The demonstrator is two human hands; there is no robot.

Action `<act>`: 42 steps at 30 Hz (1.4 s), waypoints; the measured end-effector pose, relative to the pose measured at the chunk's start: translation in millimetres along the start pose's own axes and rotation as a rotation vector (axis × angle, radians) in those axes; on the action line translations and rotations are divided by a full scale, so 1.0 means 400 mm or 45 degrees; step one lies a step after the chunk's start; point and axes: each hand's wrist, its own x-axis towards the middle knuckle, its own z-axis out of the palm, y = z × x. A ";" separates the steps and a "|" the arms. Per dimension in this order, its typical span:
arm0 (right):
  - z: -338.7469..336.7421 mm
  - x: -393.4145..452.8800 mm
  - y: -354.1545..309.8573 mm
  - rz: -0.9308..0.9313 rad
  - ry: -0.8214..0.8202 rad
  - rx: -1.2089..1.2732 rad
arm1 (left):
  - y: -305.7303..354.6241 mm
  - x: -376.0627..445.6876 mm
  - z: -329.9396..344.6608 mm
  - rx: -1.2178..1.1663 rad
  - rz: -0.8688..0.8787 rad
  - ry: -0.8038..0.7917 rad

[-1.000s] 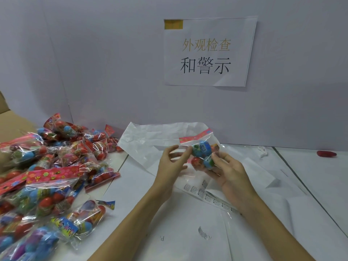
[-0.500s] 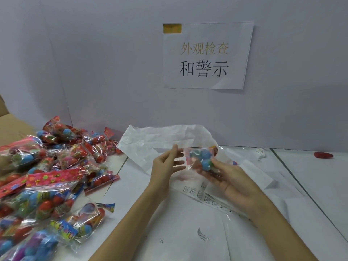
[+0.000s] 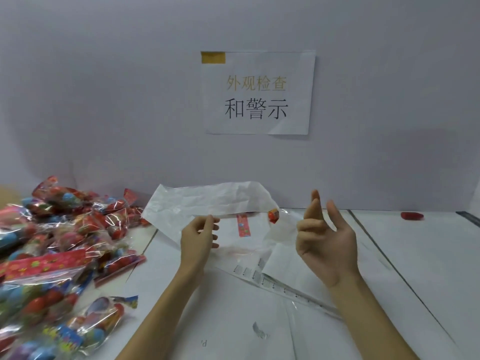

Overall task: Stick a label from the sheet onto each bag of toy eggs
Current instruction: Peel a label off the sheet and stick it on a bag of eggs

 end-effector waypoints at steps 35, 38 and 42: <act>-0.058 0.074 0.115 0.091 0.281 -0.578 | 0.019 -0.042 0.050 0.555 1.227 -0.269; -0.060 0.078 0.116 0.024 0.248 -0.768 | -0.008 -0.061 0.055 -0.077 0.694 -0.556; -0.074 0.084 0.122 -0.193 0.290 -1.104 | -0.009 -0.048 0.028 -0.588 0.038 -0.788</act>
